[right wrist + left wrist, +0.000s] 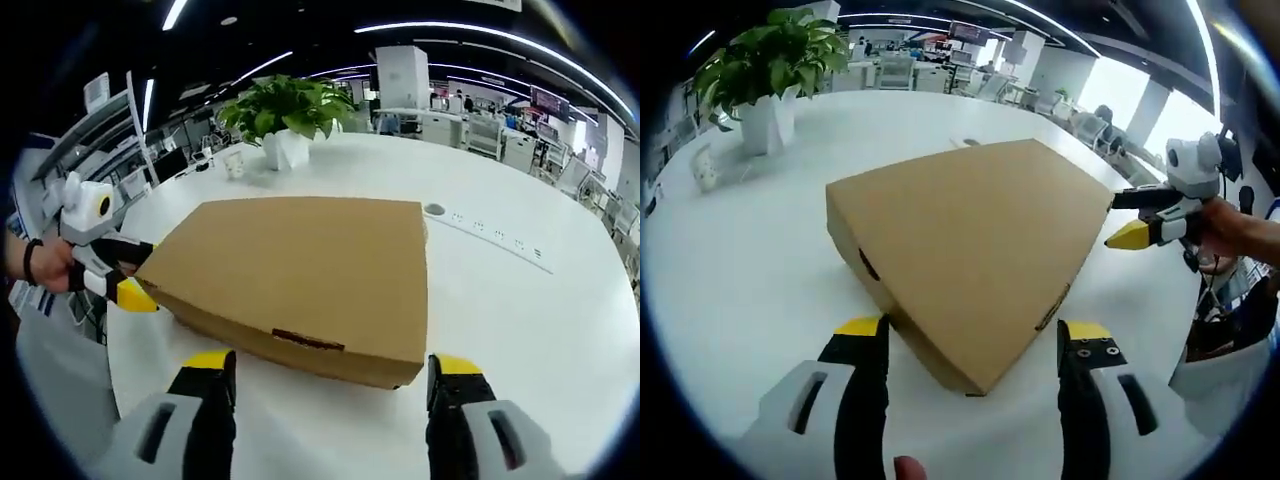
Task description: Operate the shoe box by opening the lid, removing the specified soft item, and placing it in the target area until the item is outside and the box remains undamaged.
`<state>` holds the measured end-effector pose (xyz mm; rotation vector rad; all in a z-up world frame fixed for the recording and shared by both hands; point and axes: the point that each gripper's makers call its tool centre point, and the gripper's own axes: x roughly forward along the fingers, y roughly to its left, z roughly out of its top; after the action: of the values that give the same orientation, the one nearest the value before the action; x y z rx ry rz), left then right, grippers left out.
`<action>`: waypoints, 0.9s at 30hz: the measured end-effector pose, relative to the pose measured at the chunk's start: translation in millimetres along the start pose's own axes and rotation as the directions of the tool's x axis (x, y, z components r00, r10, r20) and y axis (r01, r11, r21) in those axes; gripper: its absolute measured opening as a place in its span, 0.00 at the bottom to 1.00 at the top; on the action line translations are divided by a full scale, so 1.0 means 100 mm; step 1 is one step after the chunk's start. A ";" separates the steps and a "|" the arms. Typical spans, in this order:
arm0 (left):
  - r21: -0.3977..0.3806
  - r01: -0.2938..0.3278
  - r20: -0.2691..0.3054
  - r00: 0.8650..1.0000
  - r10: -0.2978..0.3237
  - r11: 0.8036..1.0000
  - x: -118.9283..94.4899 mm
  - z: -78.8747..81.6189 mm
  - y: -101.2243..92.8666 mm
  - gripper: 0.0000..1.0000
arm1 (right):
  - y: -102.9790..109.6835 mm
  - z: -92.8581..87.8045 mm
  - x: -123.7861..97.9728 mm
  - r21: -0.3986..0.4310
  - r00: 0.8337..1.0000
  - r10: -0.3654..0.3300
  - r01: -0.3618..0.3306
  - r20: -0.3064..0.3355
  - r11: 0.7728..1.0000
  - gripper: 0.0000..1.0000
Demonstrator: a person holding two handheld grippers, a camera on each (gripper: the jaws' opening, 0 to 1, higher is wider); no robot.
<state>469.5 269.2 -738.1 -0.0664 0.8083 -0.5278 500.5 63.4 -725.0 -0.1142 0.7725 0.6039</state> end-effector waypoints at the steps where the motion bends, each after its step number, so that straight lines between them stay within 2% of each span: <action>1: 0.000 -0.002 -0.002 1.000 0.002 1.000 0.00 0.00 0.00 0.67 | -0.01 0.00 0.00 0.004 1.000 -0.002 0.002 0.002 1.000 0.72; 4: -0.019 -0.008 -0.001 1.000 0.008 1.000 0.03 0.02 0.03 0.66 | 0.02 0.02 0.02 0.026 1.000 0.015 -0.015 0.015 1.000 0.67; 17: -0.023 0.011 -0.009 1.000 -0.011 1.000 0.04 0.04 0.03 0.66 | 0.05 0.07 0.02 -0.015 0.999 0.002 -0.001 0.032 1.000 0.68; 27: 0.035 0.028 -0.021 0.999 -0.027 0.999 -0.05 0.01 0.15 0.64 | 0.18 0.02 0.03 -0.012 0.999 -0.027 0.027 0.042 1.000 0.63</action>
<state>473.6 284.7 -738.3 -0.0392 0.8190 -0.5699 493.1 80.7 -723.5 -0.1233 0.7256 0.5841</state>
